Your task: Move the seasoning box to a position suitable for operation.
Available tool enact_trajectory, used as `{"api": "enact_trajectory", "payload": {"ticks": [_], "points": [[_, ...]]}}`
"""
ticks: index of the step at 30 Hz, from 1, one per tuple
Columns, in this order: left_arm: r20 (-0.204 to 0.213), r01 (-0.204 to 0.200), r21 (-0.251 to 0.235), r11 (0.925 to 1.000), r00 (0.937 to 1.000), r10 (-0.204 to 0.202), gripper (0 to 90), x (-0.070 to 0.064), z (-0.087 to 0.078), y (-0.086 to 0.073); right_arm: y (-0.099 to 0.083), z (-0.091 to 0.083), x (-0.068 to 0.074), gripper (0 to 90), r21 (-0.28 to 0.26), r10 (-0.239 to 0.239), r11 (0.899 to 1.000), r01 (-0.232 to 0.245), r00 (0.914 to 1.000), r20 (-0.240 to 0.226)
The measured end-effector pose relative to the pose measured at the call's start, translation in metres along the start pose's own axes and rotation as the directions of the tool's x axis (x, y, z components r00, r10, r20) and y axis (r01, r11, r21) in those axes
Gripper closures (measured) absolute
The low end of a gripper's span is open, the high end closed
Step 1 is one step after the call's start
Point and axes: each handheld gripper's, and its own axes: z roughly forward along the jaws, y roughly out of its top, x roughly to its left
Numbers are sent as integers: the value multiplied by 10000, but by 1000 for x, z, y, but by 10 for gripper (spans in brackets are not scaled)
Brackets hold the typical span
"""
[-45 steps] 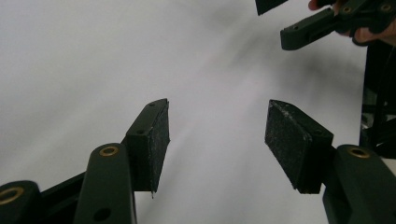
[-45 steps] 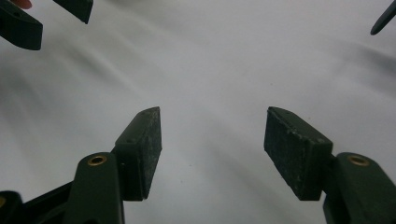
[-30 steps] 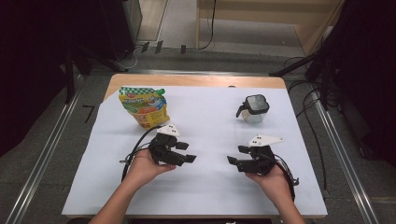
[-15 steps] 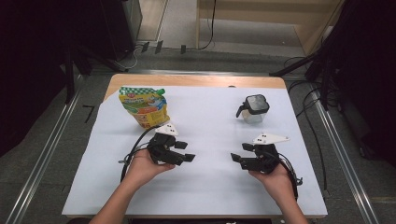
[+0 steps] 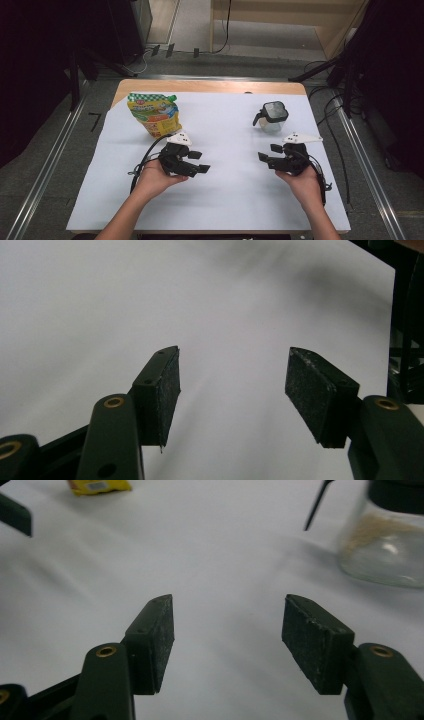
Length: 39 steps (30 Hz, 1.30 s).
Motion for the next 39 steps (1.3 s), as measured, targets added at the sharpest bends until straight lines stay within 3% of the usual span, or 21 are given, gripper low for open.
{"api": "enact_trajectory", "payload": {"ticks": [4, 11, 14, 17, 19, 21, 25, 30, 34, 39], "points": [[-109, -256, 60, 9997, 9996, 256, 396, -3, 0, 0, 5, -2, -14, 386, -140, 173, 9998, -167, 9991, 396], [-120, -247, 148, 9996, 9996, 249, 394, -4, 1, 0, 27, -3, -34, 379, -392, 556, 9979, -521, 9938, 958], [-100, -276, 102, 9996, 9996, 277, 394, -6, 2, -1, 34, -2, -39, 367, -401, 498, 9982, -453, 9913, 1218], [-93, -275, -1, 9996, 9996, 275, 393, -8, 1, -1, 40, 2, -53, 355, -331, 960, 9952, -925, 9870, 1293], [-95, -326, 18, 9995, 9994, 327, 391, -8, 1, -1, 41, 4, -56, 337, -239, 1019, 9947, -996, 9856, 1350], [-96, -340, -17, 9994, 9994, 339, 390, -9, 0, -1, 40, 11, -64, 249, -255, 1036, 9946, -1007, 9788, 1765], [-135, -380, -64, 9993, 9992, 379, 390, -10, -2, -2, 38, 18, -69, 184, -369, 1083, 9940, -1030, 9742, 1981], [-263, -324, -137, 9994, 9991, 320, 387, -13, -7, -6, 37, 33, -75, 133, -477, 1421, 9896, -1359, 9754, 1688], [-407, -244, -138, 9996, 9989, 238, 386, -15, -12, -11, 39, 44, -75, 129, -632, 1218, 9919, -1101, 9657, 2294], [-538, -174, -135, 9998, 9984, 167, 386, -18, -16, -16, 39, 53, -81, 128, -702, 1327, 9904, -1191, 9611, 2424]]}}
